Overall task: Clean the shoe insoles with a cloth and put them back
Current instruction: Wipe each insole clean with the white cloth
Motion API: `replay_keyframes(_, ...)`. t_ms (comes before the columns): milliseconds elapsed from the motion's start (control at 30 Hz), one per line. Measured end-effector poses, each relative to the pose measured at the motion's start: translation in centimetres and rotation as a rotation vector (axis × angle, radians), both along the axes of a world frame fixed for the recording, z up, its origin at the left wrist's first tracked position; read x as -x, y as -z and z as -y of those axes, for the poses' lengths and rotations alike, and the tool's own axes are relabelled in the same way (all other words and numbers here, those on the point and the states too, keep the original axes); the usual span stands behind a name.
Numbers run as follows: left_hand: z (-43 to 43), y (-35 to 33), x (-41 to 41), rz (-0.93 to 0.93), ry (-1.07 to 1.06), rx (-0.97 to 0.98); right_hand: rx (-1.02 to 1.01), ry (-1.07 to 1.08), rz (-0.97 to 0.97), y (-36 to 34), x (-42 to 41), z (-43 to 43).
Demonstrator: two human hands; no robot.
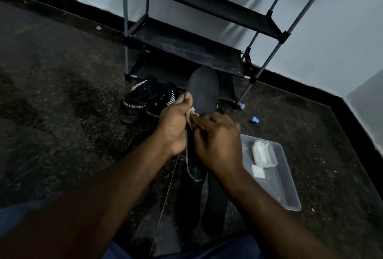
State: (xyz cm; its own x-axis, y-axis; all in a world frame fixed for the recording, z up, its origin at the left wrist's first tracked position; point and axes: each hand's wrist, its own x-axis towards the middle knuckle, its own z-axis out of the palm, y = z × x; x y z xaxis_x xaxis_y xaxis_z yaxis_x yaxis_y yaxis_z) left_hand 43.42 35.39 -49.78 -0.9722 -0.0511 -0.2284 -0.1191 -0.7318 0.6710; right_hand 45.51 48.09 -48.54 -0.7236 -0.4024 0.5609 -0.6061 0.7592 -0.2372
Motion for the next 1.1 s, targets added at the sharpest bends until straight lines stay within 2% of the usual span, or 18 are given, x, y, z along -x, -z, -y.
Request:
replay_keyframes(67, -0.3, -0.2, -0.2, -0.011, 0.027, -0.019, -0.039, 0.06, -0.044, -1.0, 1.2, -0.9)
replay_keyframes(200, -0.6, -0.4, -0.2, -0.034, 0.048, -0.023, 0.044, 0.177, -0.053, -3.1, 4.9, -1.8)
replay_keyframes(400, 0.2, 0.1, 0.5, -0.002, 0.008, -0.051, 0.065, 0.029, 0.051, -0.7, 2.9, -0.9)
replay_keyframes(533, 0.7, 0.2, 0.5, -0.022, -0.005, -0.135, 0.208, -0.015, 0.173, 1.5, -0.5, -0.3)
replay_keyframes(767, 1.4, 0.3, 0.6, -0.066, -0.033, -0.236, 0.446, -0.085, 0.364, 1.6, -4.8, 0.3)
replay_keyframes(900, 1.0, 0.4, 0.6, -0.049, -0.05, -0.269, 0.455, -0.057, 0.285, 2.3, -5.5, 0.4)
replay_keyframes(1100, 0.7, -0.2, 0.2, -0.063, 0.041, -0.329, 0.496, 0.066, 0.2, 1.3, -2.9, 1.0)
